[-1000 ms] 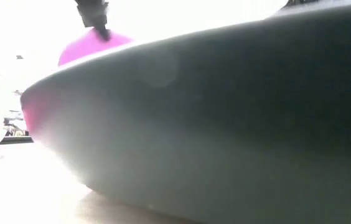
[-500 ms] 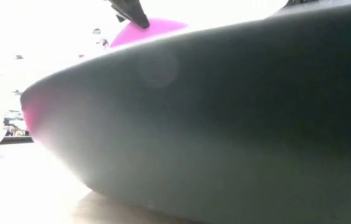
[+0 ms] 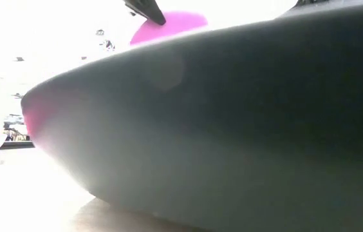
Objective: Place and stack plates onto a shelf
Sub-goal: Stack the left purple plate on top of the black plate on the shelf
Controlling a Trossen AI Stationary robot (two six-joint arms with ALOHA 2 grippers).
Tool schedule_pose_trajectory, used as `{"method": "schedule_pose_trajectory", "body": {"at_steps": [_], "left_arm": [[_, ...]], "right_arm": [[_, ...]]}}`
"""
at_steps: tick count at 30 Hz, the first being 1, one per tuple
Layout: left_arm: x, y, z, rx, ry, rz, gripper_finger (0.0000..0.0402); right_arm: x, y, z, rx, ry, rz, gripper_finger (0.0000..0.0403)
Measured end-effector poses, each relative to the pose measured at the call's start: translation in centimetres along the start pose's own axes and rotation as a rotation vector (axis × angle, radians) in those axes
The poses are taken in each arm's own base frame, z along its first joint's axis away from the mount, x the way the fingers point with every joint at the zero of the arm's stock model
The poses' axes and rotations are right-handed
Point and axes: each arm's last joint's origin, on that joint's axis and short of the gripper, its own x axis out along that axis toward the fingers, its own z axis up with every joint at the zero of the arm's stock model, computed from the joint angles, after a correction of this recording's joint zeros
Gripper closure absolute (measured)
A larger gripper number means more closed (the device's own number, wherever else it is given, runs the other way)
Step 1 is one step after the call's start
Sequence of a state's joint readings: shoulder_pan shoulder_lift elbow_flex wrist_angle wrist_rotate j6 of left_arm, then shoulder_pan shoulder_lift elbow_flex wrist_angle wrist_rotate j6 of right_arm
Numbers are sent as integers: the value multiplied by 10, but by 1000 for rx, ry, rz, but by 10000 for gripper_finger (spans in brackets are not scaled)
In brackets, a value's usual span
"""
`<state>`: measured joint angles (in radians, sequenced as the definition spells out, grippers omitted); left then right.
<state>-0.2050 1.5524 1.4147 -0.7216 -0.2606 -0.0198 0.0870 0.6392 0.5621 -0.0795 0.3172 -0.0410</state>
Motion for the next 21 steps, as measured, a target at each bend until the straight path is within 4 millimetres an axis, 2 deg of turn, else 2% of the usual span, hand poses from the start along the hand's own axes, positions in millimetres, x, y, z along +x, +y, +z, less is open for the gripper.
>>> {"method": "schedule_pose_trajectory", "body": {"at_steps": [11, 17, 21], "left_arm": [[5, 23, 7, 95, -55, 82, 389], [10, 61, 10, 150, -84, 171, 389], [13, 86, 9, 177, -100, 196, 389]], "right_arm": [[0, 0, 0, -2, 0, -1, 245], [0, 0, 6, 10, -56, 3, 245], [-1, 1, 14, -1, -140, 75, 245]]}}
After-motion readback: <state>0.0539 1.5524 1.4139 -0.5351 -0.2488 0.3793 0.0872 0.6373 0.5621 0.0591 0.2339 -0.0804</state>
